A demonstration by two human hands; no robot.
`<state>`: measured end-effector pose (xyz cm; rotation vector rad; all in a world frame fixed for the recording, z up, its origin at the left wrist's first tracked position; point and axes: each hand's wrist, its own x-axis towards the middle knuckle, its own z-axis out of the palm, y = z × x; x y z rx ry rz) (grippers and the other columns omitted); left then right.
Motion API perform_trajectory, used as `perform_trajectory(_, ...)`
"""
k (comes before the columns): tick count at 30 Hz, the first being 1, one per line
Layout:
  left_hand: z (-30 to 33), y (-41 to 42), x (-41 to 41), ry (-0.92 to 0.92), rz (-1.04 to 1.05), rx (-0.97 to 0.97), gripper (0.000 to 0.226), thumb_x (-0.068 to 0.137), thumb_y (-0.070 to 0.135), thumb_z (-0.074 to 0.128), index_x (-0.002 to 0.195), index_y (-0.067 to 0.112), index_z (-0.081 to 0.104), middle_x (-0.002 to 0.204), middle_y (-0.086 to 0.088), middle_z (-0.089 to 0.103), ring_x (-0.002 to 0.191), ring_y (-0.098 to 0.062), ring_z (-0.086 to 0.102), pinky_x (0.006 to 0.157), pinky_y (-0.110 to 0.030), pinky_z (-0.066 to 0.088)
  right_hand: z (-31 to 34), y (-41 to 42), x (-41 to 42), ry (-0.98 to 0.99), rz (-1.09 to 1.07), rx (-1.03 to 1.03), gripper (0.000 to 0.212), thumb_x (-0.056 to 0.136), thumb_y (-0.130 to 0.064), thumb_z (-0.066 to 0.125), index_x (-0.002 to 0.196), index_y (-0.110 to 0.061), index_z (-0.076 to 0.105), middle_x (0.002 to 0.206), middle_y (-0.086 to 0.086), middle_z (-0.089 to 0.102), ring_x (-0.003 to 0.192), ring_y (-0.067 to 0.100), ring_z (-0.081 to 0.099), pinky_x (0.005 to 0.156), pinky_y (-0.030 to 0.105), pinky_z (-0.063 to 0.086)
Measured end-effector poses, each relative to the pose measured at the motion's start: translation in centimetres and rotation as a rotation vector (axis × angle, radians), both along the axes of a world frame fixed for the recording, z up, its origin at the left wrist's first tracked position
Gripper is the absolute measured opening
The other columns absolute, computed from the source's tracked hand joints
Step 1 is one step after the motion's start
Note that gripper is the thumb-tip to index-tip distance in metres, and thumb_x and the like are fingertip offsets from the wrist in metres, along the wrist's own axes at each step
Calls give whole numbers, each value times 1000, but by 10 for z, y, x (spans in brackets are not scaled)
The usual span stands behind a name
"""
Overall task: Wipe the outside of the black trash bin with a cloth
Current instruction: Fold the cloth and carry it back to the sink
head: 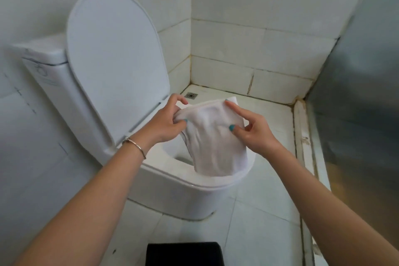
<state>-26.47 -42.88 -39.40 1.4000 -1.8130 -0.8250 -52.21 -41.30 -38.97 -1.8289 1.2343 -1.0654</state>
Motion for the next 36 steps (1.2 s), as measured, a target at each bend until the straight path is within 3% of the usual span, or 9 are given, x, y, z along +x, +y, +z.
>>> perform_trajectory(5, 64, -5, -8, 143, 80, -31, 49, 82, 15, 54, 102, 53, 30, 78, -8, 48, 60, -16, 39, 63, -26, 40, 60, -18, -3, 19, -49, 74, 64, 89, 1, 57, 133, -46, 49, 88, -27, 56, 43, 7, 24, 49, 11, 35)
perform_trajectory(9, 124, -4, -8, 247, 168, -36, 40, 86, 9, 58, 99, 44, 43, 65, -3, 47, 56, -16, 36, 53, -24, 35, 126, -24, 0, 36, -40, 75, 63, 91, 2, 55, 136, -40, 47, 67, -29, 51, 40, 7, 28, 48, 8, 31)
perform_trajectory(16, 239, 3, -4, 222, 216, -65, 37, 90, 9, 54, 88, 43, 68, 62, -11, 47, 51, -16, 35, 52, -21, 31, 243, -28, 12, 96, -6, 10, 63, 90, 5, 55, 141, -31, 45, 99, 2, 54, 54, -9, 48, 55, 10, 37)
perform_trajectory(19, 287, 14, 2, 228, 225, -93, 41, 87, 15, 50, 93, 49, 71, 89, -9, 66, 75, -17, 55, 70, -20, 40, 288, -30, 18, 97, 30, -27, 64, 90, 4, 56, 141, -33, 44, 114, 7, 57, 60, -7, 48, 61, 11, 39)
perform_trajectory(22, 335, 27, 11, 207, 251, -102, 37, 84, 18, 45, 97, 43, 69, 98, 3, 64, 87, -2, 56, 77, -14, 38, 327, -30, 28, 133, 83, -75, 68, 89, 0, 58, 139, -43, 39, 104, 5, 55, 75, -2, 47, 70, 10, 36)
perform_trajectory(26, 385, 52, 23, 192, 287, -122, 39, 92, 10, 46, 106, 40, 66, 95, 7, 55, 90, 0, 52, 79, -9, 35, 372, -26, 48, 170, 141, -106, 69, 90, -3, 57, 137, -48, 34, 95, 2, 50, 72, -2, 46, 69, 9, 35)
perform_trajectory(30, 420, 88, 35, 175, 375, -80, 57, 85, -1, 55, 119, 46, 57, 113, 12, 49, 100, 7, 49, 84, -4, 32, 407, -20, 74, 177, 240, -118, 70, 91, -4, 57, 137, -49, 30, 93, -1, 48, 77, 1, 46, 71, 6, 34)
perform_trajectory(33, 438, 123, 48, 155, 488, -96, 60, 76, 10, 57, 124, 47, 52, 121, 10, 48, 110, 1, 50, 93, -7, 34, 426, -12, 101, 202, 351, -143, 71, 91, -4, 57, 142, -43, 28, 87, -9, 42, 71, -2, 46, 70, 6, 35)
perform_trajectory(36, 447, 156, 65, 118, 591, -98, 65, 82, -2, 62, 137, 31, 46, 118, 7, 45, 110, -2, 48, 99, -17, 38, 436, -1, 133, 223, 438, -205, 72, 90, -3, 58, 147, -36, 27, 85, -8, 40, 68, -4, 47, 68, 7, 37)
